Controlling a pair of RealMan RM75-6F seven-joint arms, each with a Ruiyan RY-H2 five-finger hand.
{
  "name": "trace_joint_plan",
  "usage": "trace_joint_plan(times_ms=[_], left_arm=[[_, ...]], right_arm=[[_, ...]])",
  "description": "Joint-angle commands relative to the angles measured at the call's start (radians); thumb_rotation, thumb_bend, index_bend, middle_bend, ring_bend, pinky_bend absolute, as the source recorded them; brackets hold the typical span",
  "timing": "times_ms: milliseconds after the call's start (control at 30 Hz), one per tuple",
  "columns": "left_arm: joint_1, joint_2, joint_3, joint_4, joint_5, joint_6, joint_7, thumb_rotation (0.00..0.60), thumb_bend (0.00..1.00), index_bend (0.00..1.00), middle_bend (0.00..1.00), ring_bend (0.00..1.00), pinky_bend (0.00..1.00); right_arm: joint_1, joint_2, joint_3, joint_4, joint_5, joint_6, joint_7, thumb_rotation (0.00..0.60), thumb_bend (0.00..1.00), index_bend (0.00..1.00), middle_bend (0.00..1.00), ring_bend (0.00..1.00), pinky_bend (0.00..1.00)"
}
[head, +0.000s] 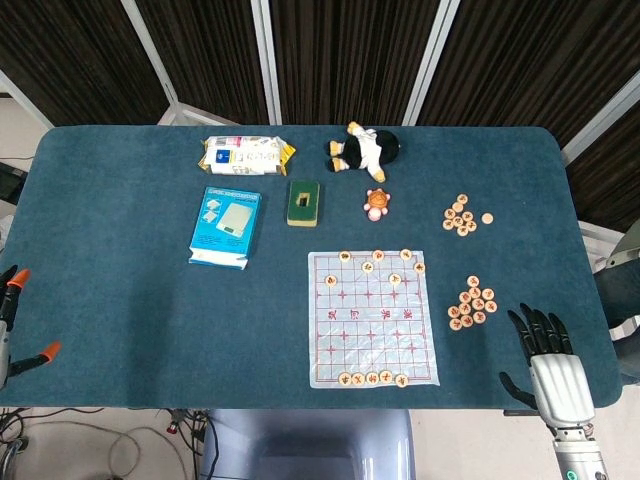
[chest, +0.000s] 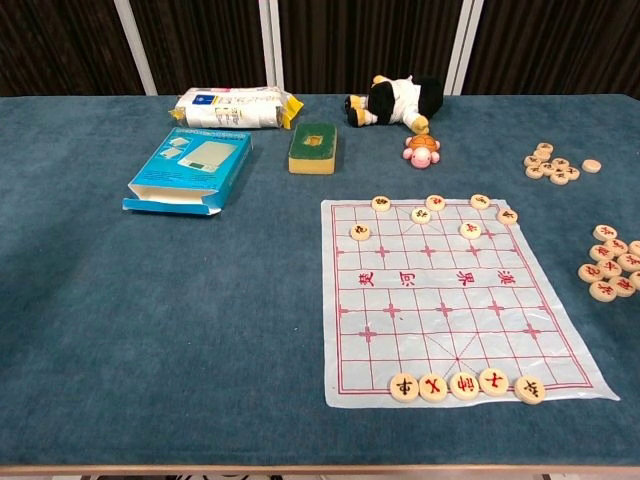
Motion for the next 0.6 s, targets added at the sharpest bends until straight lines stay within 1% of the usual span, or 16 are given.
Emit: trace_joint_plan(times_ms=[33, 100, 300, 367, 433, 500, 533, 600], left_arm=[[0.000, 0.000, -0.002, 0.003, -0.011, -0.006, -0.002, 0.600, 0.01, 0.00, 0.00, 0.00, 0.05], [-0.003, 0.001, -0.005, 0.003, -0.019, -0.012, -0.005, 0.600, 0.01, 0.00, 0.00, 0.00, 0.05], [-0.002, 0.002, -0.006, 0.001, -0.021, -0.011, -0.004, 0.600, 0.01, 0.00, 0.00, 0.00, 0.05], [-0.003, 0.000, -0.006, 0.002, -0.021, -0.012, 0.000, 0.600, 0.01, 0.00, 0.00, 0.00, 0.05], [-0.004, -0.003, -0.003, 0.002, -0.019, -0.015, 0.007, 0.600, 0.01, 0.00, 0.00, 0.00, 0.05], [-0.006, -0.005, 0.000, 0.001, -0.015, -0.018, 0.013, 0.600, 0.01, 0.00, 0.00, 0.00, 0.05], [-0.006, -0.006, 0.002, 0.001, -0.013, -0.019, 0.016, 0.600, 0.01, 0.00, 0.00, 0.00, 0.05], [-0.006, -0.010, 0.000, 0.002, -0.017, -0.017, 0.024, 0.600, 0.01, 0.00, 0.00, 0.00, 0.05]], right_arm=[[0.013, 0.020, 0.001, -0.027, 0.003, -0.021, 0.012, 0.600, 0.31, 0.00, 0.00, 0.00, 0.00], [0.035, 0.042, 0.013, -0.053, 0.012, -0.051, 0.001, 0.600, 0.31, 0.00, 0.00, 0.00, 0.00], [0.125, 0.114, 0.081, -0.176, 0.100, -0.180, -0.065, 0.600, 0.31, 0.00, 0.00, 0.00, 0.00], [0.157, 0.127, 0.109, -0.210, 0.151, -0.227, -0.078, 0.600, 0.31, 0.00, 0.00, 0.00, 0.00], [0.201, 0.135, 0.147, -0.240, 0.231, -0.289, -0.098, 0.600, 0.31, 0.01, 0.00, 0.00, 0.00], [0.238, 0.135, 0.176, -0.252, 0.295, -0.335, -0.121, 0.600, 0.31, 0.03, 0.00, 0.00, 0.00], [0.261, 0.130, 0.194, -0.251, 0.332, -0.357, -0.141, 0.600, 0.31, 0.04, 0.00, 0.00, 0.00], [0.332, 0.091, 0.242, -0.216, 0.432, -0.408, -0.214, 0.600, 0.31, 0.06, 0.00, 0.00, 0.00]])
